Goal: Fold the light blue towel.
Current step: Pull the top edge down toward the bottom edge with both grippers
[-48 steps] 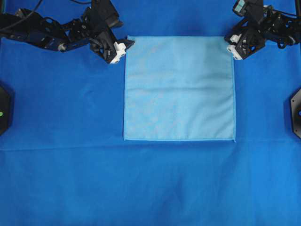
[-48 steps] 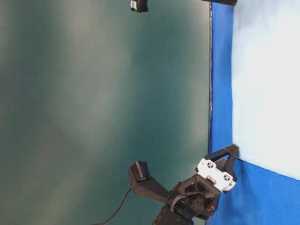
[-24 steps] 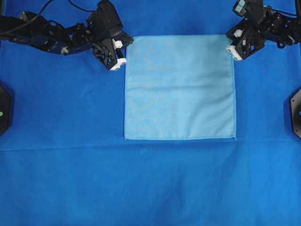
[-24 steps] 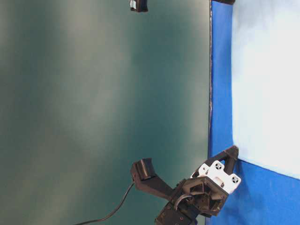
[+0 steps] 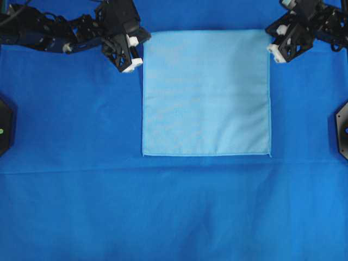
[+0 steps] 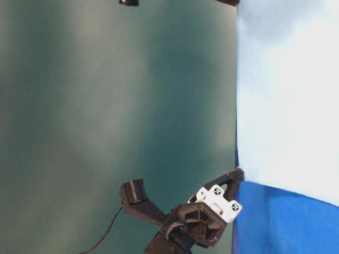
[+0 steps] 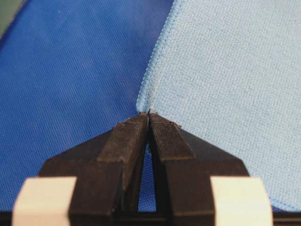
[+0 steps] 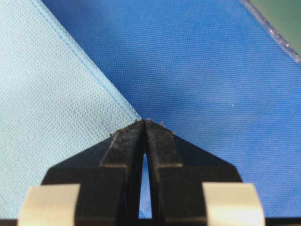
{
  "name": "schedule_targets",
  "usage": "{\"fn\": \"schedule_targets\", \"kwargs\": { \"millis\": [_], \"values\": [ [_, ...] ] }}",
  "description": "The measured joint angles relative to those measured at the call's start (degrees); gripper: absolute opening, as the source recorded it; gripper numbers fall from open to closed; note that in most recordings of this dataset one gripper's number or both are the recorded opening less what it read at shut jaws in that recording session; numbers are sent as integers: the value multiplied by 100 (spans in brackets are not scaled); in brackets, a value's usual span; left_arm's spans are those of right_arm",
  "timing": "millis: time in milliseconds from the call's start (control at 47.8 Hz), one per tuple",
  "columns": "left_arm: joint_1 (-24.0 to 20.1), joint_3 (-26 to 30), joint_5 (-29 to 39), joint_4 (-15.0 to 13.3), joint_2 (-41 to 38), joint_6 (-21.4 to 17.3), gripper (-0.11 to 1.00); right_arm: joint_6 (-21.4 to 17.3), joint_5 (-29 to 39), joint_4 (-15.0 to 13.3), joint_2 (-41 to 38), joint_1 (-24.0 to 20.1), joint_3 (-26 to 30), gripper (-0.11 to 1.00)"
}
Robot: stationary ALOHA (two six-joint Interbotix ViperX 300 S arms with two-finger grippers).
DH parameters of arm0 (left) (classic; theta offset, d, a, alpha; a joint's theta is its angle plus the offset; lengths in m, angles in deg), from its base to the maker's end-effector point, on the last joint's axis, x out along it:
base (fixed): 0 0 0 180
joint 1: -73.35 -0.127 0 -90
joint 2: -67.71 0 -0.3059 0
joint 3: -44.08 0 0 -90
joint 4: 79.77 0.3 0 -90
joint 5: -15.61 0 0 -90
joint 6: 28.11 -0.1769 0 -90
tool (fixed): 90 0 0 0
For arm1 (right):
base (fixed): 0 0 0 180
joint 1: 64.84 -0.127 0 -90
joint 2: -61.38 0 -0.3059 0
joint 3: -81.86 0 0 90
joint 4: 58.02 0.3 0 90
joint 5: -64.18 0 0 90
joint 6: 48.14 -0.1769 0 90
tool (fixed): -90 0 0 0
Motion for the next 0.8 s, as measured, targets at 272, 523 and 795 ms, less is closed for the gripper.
{"fn": "schedule_targets", "kwargs": {
  "millis": [272,523,795],
  "values": [
    [149,-35,53,0,62,-176,2,-18,237,26,88,-193,-18,1],
    [633,-185,387,0,404,-272,2,-272,940,211,589,-800,-158,1],
    [1415,-396,993,0,615,-185,2,-1063,1450,211,1213,-1951,-545,1]
  ]
}}
